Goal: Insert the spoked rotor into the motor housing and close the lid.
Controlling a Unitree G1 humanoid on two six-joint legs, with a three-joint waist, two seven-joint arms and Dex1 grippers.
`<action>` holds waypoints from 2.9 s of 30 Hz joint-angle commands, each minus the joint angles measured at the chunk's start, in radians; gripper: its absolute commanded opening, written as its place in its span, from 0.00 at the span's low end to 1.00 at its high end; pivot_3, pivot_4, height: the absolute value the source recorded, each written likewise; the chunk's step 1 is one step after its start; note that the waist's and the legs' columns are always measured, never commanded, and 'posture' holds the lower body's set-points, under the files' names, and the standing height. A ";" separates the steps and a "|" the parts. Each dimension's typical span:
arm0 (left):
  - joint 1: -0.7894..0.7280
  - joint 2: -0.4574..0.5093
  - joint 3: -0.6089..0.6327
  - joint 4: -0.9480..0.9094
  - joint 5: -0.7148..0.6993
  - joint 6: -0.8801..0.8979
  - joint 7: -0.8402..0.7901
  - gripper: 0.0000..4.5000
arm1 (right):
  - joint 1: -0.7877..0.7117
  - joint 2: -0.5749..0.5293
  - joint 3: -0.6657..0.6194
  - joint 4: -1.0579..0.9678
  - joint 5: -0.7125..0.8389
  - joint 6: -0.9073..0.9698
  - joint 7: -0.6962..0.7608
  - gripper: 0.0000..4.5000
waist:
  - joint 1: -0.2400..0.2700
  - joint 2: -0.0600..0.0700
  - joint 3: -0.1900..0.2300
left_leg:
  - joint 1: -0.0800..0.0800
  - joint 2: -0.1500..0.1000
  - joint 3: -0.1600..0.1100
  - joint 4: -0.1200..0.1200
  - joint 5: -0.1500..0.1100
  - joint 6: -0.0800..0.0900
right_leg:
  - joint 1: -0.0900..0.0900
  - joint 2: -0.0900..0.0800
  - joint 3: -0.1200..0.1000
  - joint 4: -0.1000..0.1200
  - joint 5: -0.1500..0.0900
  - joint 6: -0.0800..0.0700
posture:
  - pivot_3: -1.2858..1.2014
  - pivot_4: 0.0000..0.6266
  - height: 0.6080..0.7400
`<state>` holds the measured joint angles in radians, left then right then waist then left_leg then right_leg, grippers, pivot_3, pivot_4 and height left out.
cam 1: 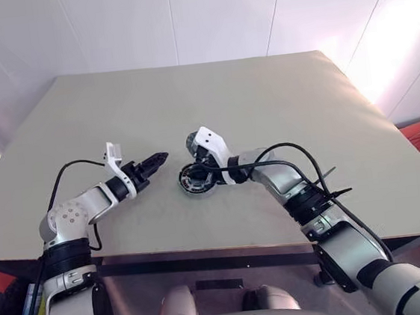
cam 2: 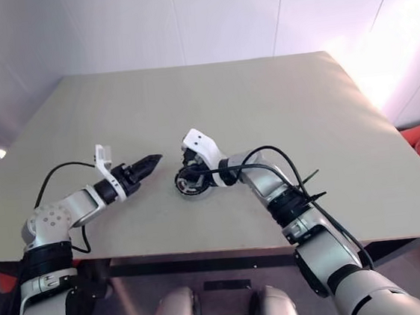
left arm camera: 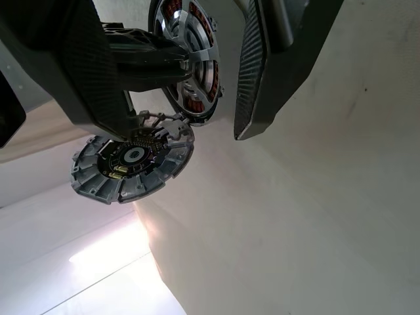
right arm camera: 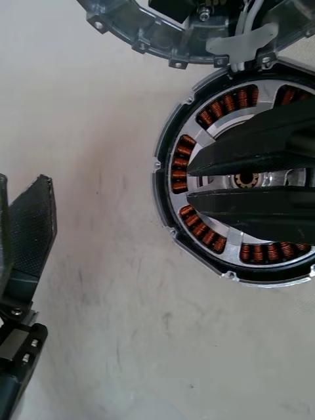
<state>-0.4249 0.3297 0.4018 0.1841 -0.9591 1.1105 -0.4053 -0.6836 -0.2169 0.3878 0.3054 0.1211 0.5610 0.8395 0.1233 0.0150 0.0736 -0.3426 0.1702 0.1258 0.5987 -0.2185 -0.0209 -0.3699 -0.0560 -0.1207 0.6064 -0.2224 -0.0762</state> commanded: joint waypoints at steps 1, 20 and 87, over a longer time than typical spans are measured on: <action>-0.025 0.010 0.017 -0.023 -0.012 -0.010 -0.006 0.60 | -0.042 -0.021 -0.078 -0.156 0.068 0.064 0.030 0.08 | 0.000 0.000 0.000 | -0.001 0.000 0.000 0.000 0.000 0.000 | -0.001 0.000 0.000 0.000 0.002 -0.003 | 0.52 0.00 1.00; -0.029 0.008 0.018 -0.011 -0.014 -0.010 -0.012 0.60 | 0.040 -0.044 -0.060 -0.174 0.039 0.085 0.009 0.08 | 0.000 0.000 0.000 | -0.001 0.000 0.000 0.000 0.000 0.000 | -0.001 0.000 0.000 0.000 -0.001 0.002 | 0.52 0.00 1.00; 0.033 0.002 0.053 -0.060 -0.021 -0.066 0.006 0.60 | -0.483 -0.068 0.268 0.669 -0.456 -1.266 0.608 0.73 | -0.031 0.000 0.000 | -0.014 0.002 0.000 0.017 -0.006 0.018 | -0.014 -0.001 -0.001 0.009 0.004 -0.010 | 0.52 0.00 1.00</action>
<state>-0.3819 0.3284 0.4417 0.1589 -0.9611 1.0554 -0.3996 -1.1294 -0.2886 0.6748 0.9705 -0.3322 -0.6922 1.4566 0.0920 0.0146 0.0738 -0.3567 0.1725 0.1256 0.6161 -0.2244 -0.0027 -0.3841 -0.0567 -0.1222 0.6154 -0.2185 -0.0862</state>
